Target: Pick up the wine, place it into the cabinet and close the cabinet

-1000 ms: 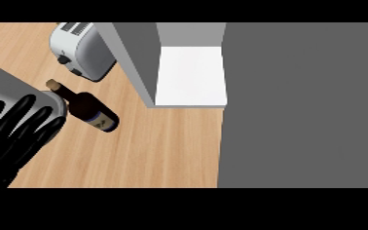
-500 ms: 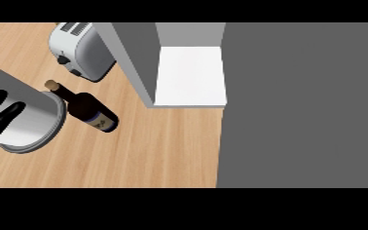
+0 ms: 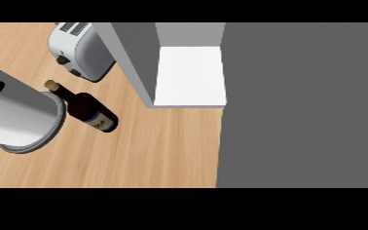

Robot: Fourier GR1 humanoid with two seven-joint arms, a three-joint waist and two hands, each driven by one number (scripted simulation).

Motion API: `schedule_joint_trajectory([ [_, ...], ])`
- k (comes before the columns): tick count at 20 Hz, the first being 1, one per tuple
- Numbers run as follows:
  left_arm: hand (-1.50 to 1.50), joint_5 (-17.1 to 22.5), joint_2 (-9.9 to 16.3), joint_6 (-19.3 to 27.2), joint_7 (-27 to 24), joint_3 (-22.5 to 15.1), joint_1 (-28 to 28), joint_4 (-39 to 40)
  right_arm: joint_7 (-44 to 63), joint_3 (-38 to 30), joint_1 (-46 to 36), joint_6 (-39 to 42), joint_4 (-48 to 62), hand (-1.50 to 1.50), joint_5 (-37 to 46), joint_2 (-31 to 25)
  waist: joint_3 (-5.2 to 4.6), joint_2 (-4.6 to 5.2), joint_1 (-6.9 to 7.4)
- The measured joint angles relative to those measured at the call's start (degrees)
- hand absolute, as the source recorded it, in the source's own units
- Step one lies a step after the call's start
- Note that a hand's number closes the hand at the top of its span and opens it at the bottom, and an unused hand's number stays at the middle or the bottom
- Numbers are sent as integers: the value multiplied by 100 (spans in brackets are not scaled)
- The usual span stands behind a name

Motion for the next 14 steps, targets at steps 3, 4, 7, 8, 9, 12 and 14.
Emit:
schedule_joint_trajectory([
  [3, -150, -118, 4, -171, -64, 63, -130, 403, -21, -156, 17, 109, 8, -150, -9, -54, 1, 3, -10],
  [4, -150, -102, 77, -111, -9, 77, -268, 525, -37, -138, 41, 137, 8, -150, -9, -45, 1, 3, -18],
  [7, -150, -213, 110, -251, -15, 64, -390, 905, 96, -104, -69, 50, -2, -150, -3, 4, 1, 4, -23],
  [8, -150, -230, 149, -282, 9, 50, -479, 1054, 97, -107, -121, 34, 11, -150, 2, 25, 0, 5, -22],
  [9, -150, -236, 163, -335, 5, 55, -539, 1237, 173, -86, -210, -15, 16, -150, 7, 41, 1, 6, -21],
  [12, -150, -415, 81, -577, -105, 18, -524, 1577, 218, -201, -242, 45, 9, -150, -5, -9, 1, 5, -23],
  [14, -150, -431, 83, -727, -115, 39, -485, 1744, 234, -235, -243, 71, 6, -150, -11, -8, 1, 3, -17],
])
